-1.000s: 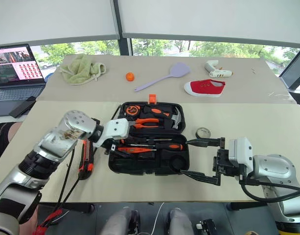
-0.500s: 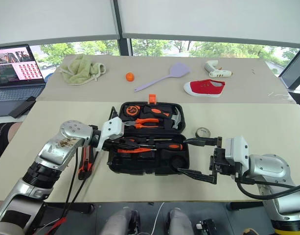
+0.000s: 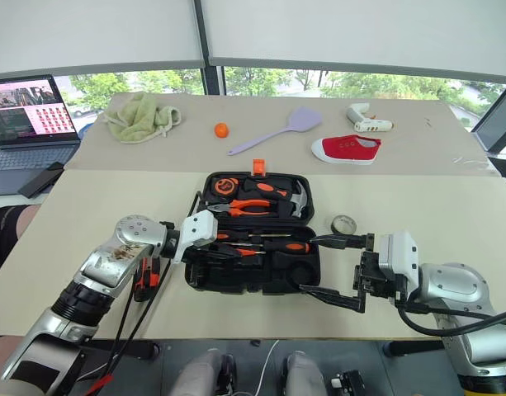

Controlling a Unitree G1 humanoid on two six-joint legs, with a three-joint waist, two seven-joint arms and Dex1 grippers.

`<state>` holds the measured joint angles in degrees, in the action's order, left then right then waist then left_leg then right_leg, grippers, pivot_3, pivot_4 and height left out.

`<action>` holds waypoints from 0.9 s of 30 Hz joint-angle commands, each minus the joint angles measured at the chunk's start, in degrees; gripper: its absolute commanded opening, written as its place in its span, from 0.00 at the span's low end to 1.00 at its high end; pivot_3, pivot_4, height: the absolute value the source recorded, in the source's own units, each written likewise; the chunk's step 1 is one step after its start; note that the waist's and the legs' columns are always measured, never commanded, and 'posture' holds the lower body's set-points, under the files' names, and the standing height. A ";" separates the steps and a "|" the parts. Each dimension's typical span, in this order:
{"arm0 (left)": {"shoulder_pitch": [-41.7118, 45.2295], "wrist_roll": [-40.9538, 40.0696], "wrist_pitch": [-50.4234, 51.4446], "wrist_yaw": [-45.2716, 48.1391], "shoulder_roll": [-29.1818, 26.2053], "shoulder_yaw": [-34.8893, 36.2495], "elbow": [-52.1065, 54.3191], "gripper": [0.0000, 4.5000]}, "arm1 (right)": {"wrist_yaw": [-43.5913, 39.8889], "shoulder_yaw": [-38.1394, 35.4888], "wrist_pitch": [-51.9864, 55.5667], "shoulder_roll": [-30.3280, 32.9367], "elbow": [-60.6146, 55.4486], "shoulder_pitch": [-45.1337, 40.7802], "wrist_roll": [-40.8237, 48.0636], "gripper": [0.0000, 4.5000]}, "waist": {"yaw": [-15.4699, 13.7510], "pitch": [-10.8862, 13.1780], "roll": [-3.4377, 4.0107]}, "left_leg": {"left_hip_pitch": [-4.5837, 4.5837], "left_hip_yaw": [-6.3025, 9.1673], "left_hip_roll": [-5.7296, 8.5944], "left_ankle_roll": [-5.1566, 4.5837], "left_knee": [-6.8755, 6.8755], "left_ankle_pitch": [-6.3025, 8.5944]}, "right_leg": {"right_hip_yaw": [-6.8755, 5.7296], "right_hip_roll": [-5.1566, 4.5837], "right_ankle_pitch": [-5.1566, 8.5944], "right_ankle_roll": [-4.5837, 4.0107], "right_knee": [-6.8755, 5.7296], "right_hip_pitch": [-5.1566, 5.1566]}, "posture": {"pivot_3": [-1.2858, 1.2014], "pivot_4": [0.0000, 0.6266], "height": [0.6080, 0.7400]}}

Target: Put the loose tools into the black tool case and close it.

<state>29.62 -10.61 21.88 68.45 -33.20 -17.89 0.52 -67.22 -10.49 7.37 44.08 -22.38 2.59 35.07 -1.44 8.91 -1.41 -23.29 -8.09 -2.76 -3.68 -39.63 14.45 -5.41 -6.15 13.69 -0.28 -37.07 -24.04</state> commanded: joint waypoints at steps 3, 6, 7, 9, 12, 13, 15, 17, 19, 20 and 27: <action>-0.61 -3.56 1.71 -0.88 1.07 2.73 2.91 0.01 | 0.34 -2.52 0.64 0.51 -1.89 0.23 1.63 1.00 | 0.03 0.00 0.00 | -0.06 0.01 -0.01 0.02 -0.06 -0.01 | 0.00 0.01 0.00 0.00 -0.01 -0.03 | 0.52 0.24 1.00; -0.14 -2.52 0.68 -3.64 2.23 3.13 1.44 0.01 | 0.37 -2.26 0.86 0.38 -1.71 -0.18 1.56 1.00 | -0.01 0.00 0.00 | -0.09 0.01 0.00 0.01 -0.12 -0.01 | -0.01 0.00 0.00 0.00 -0.02 -0.02 | 0.52 0.24 1.00; -0.14 -2.14 0.24 -4.54 2.63 3.19 0.87 0.01 | 0.40 -2.15 0.93 0.34 -1.68 -0.35 1.55 1.00 | 0.00 0.00 0.00 | -0.09 0.01 0.00 0.01 -0.13 0.00 | -0.01 0.00 -0.01 0.01 -0.02 -0.02 | 0.52 0.24 1.00; -0.27 -2.08 0.13 -5.60 3.21 3.30 0.18 0.01 | 0.39 -2.04 0.96 0.30 -1.56 -0.55 1.50 1.00 | 0.03 0.00 0.00 | -0.10 0.01 0.00 0.01 -0.13 0.00 | -0.01 0.00 -0.01 0.01 -0.02 -0.02 | 0.52 0.24 1.00; -0.92 -1.39 0.03 -5.41 2.60 2.23 -0.30 0.01 | 0.35 -1.89 0.96 0.27 -1.32 -0.76 1.37 1.00 | 0.05 0.00 0.00 | -0.10 0.01 -0.01 0.01 -0.12 -0.01 | -0.01 0.01 -0.01 0.01 -0.02 -0.03 | 0.52 0.24 1.00; -1.14 -0.95 -0.13 -5.24 2.23 1.77 -0.39 0.01 | 0.37 -1.84 0.99 0.26 -1.25 -0.86 1.33 1.00 | 0.05 0.00 0.00 | -0.09 0.00 0.00 0.01 -0.12 -0.01 | -0.01 0.00 -0.01 0.01 -0.02 -0.02 | 0.52 0.24 1.00; -1.62 0.28 -0.94 -4.47 1.39 0.66 -0.72 0.01 | 0.42 -1.64 1.01 0.18 -1.11 -1.06 1.20 1.00 | 0.06 0.00 0.00 | -0.08 0.00 0.00 0.01 -0.13 -0.01 | -0.01 0.00 -0.01 0.01 -0.02 -0.02 | 0.52 0.24 1.00; -2.23 0.97 -1.15 -3.50 0.66 -0.39 -0.73 0.01 | 0.57 -1.40 1.03 0.01 -1.00 -1.29 1.07 1.00 | 0.08 0.00 0.00 | -0.06 0.01 0.00 0.01 -0.12 0.00 | -0.01 0.00 -0.01 0.01 -0.02 -0.01 | 0.52 0.24 1.00; -2.65 1.58 -0.33 -4.28 0.77 -0.99 -0.85 0.01 | 0.73 -1.22 1.01 -0.17 -0.99 -1.39 0.95 1.00 | 0.10 0.00 0.00 | -0.05 0.00 0.00 0.01 -0.11 0.00 | 0.00 0.00 -0.01 0.01 -0.02 -0.01 | 0.52 0.24 1.00; -2.83 2.31 0.41 -5.40 0.90 -1.20 -1.02 0.01 | 0.80 -1.16 0.98 -0.23 -1.02 -1.37 0.89 1.00 | 0.07 0.00 0.00 | -0.06 0.00 0.00 0.01 -0.11 0.00 | 0.00 0.00 -0.01 0.01 -0.02 -0.01 | 0.52 0.24 1.00; -4.74 2.42 -0.65 -7.19 1.30 -1.08 -1.60 0.01 | 1.20 -1.26 0.68 -0.37 -0.82 -1.29 0.92 1.00 | 0.04 -0.07 0.06 | 0.05 0.01 0.00 -0.09 -0.12 0.06 | 0.01 -0.03 -0.01 0.01 -0.01 0.10 | 0.52 0.24 1.00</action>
<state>26.98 -9.73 20.96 61.71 -31.58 -17.69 0.56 -66.13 -10.76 8.05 43.92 -22.29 1.61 35.07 -1.40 8.84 -1.35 -23.23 -8.08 -2.76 -3.77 -39.75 14.51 -5.41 -6.18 13.68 -0.27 -37.08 -23.93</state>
